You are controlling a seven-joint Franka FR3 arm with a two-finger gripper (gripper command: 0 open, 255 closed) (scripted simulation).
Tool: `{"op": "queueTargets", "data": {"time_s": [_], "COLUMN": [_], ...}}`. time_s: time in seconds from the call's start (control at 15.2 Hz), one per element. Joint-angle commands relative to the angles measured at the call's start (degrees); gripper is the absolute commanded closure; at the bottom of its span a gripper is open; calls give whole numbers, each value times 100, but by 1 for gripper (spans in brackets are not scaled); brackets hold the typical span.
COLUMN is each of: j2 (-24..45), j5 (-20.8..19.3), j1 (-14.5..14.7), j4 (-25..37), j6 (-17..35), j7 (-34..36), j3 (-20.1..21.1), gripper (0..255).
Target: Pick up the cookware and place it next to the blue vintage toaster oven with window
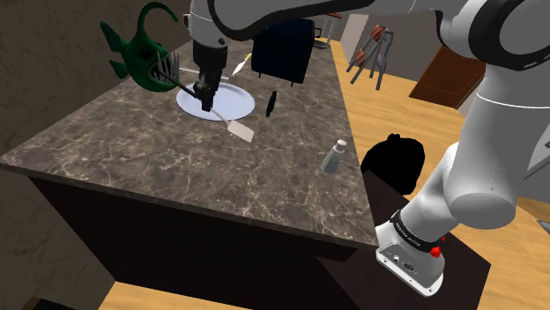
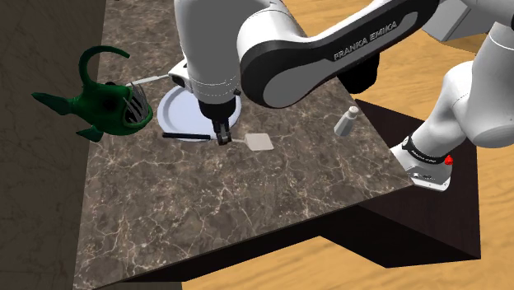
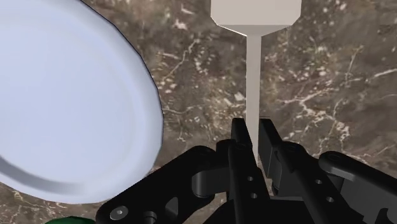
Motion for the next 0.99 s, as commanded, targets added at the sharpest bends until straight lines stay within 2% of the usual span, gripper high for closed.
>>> {"op": "queueTargets", "data": {"time_s": [0.0, 0.92], "j2": [-40, -89], "j5": [13, 40], "j1": [1, 37], "j4": [99, 1111], "j6": [-140, -1198], "j7": [-4, -26], "j3": [6, 30], "gripper": [255, 255]}}
